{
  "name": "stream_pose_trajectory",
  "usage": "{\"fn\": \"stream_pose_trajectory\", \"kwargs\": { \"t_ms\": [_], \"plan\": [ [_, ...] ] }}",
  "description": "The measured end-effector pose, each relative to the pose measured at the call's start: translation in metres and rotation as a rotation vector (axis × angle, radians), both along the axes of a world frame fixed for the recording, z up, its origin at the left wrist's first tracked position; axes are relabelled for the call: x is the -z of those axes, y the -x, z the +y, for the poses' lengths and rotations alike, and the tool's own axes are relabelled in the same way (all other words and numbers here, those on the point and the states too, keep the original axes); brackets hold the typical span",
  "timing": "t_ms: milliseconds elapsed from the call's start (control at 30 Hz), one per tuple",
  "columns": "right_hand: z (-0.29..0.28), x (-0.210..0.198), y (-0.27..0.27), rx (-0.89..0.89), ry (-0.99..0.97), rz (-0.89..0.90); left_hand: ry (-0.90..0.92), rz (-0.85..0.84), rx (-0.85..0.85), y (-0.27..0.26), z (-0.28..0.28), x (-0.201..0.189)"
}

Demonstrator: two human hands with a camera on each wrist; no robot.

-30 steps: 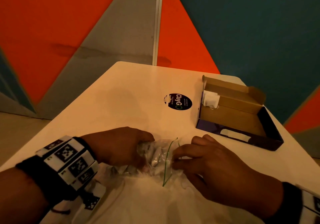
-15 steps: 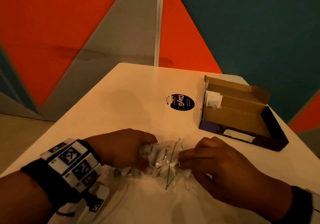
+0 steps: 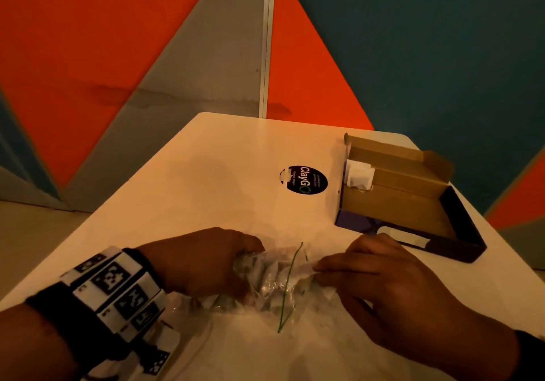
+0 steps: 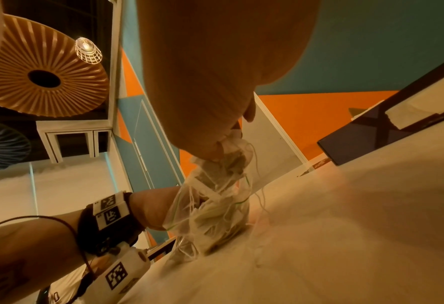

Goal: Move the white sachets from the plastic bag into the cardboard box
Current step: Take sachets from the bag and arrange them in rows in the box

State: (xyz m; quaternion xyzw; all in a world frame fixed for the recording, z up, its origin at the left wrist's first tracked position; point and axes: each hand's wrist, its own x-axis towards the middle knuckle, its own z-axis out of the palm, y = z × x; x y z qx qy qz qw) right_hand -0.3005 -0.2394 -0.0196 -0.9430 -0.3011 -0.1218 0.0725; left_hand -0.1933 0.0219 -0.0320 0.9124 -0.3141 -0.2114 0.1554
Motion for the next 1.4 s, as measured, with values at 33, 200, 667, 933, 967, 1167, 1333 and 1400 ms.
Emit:
{"fn": "stream_pose_trajectory", "kwargs": {
  "t_ms": [33,200,667,933,967,1167,1333,1400],
  "plan": [
    [-0.002,0.0,0.0,0.003,-0.015,-0.009,0.001,0.004,-0.003,0.0,0.0,0.0],
    [-0.01,-0.009,0.004,0.072,-0.168,0.064,0.012,0.01,0.01,-0.001,0.0,-0.001],
    [-0.007,-0.033,-0.009,0.257,-0.787,0.311,-0.024,-0.01,0.028,0.003,-0.001,0.0],
    [0.009,-0.039,-0.021,0.235,-1.013,0.377,0.377,-0.005,0.058,0.025,-0.014,-0.067],
    [0.011,-0.038,-0.023,0.237,-1.033,0.386,0.457,-0.006,0.051,0.028,-0.018,-0.07],
    [0.01,-0.041,-0.028,0.293,-1.163,0.396,0.689,-0.148,-0.176,0.028,-0.033,-0.063],
    [0.006,-0.044,-0.033,0.378,-1.217,0.374,0.959,-0.094,-0.397,0.023,-0.018,-0.068],
    [0.006,-0.045,-0.036,0.426,-1.223,0.351,1.008,-0.078,-0.406,0.02,-0.011,-0.07]
  ]
}}
